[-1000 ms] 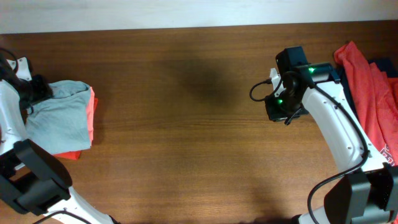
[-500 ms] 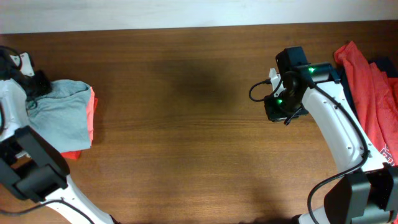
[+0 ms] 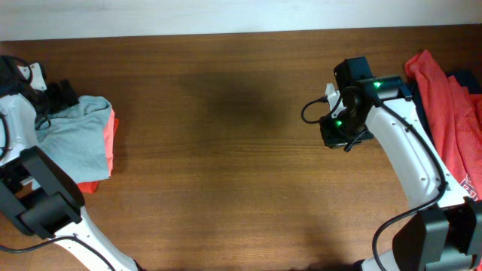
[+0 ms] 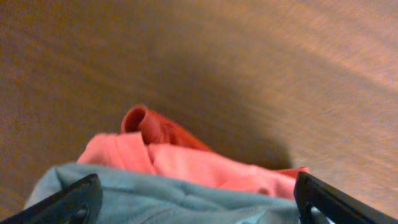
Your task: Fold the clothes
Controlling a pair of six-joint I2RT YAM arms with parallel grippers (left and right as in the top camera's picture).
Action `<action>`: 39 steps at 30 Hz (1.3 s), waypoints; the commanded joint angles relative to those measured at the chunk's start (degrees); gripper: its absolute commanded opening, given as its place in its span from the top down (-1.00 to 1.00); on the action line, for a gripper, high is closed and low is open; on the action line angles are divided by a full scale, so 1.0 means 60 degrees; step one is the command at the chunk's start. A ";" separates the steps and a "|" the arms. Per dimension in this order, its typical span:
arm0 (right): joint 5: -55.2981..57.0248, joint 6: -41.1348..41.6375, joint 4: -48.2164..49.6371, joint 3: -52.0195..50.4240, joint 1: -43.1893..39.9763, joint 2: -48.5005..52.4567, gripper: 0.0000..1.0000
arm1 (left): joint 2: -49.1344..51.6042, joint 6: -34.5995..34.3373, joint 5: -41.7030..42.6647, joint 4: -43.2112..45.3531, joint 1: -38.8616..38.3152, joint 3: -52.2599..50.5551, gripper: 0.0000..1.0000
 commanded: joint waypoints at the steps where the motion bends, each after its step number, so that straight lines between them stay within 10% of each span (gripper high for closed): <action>1: -0.0055 -0.0044 0.0004 0.0091 -0.0025 -0.0036 0.60 | -0.0583 0.0047 0.0561 0.0062 -0.0036 0.0703 -0.98; 13: -0.0069 0.0029 0.1151 0.0390 -0.0025 -0.0040 0.59 | -0.2707 0.0382 0.0546 -0.0532 -0.1530 0.1257 -0.98; 15: -0.0248 0.0029 0.1530 0.0608 -0.0025 -0.0040 0.22 | -0.2911 0.0594 0.0470 -0.0841 -0.2157 0.1257 -0.98; 17: -0.0554 0.0029 0.1949 0.0838 -0.0025 -0.0040 -0.70 | -0.2998 0.0863 0.0317 -0.1308 -0.2845 0.1257 -0.98; 20: -0.0554 0.0022 0.2590 0.1191 -0.0025 -0.0040 -0.97 | -0.2969 0.0918 0.0135 -0.1971 -0.3654 0.1253 -0.98; 39: -0.0481 -0.0033 0.1749 0.0721 -0.0222 -0.2801 -0.97 | -0.4452 0.0911 -0.0306 -0.4714 -0.4776 0.0576 -0.98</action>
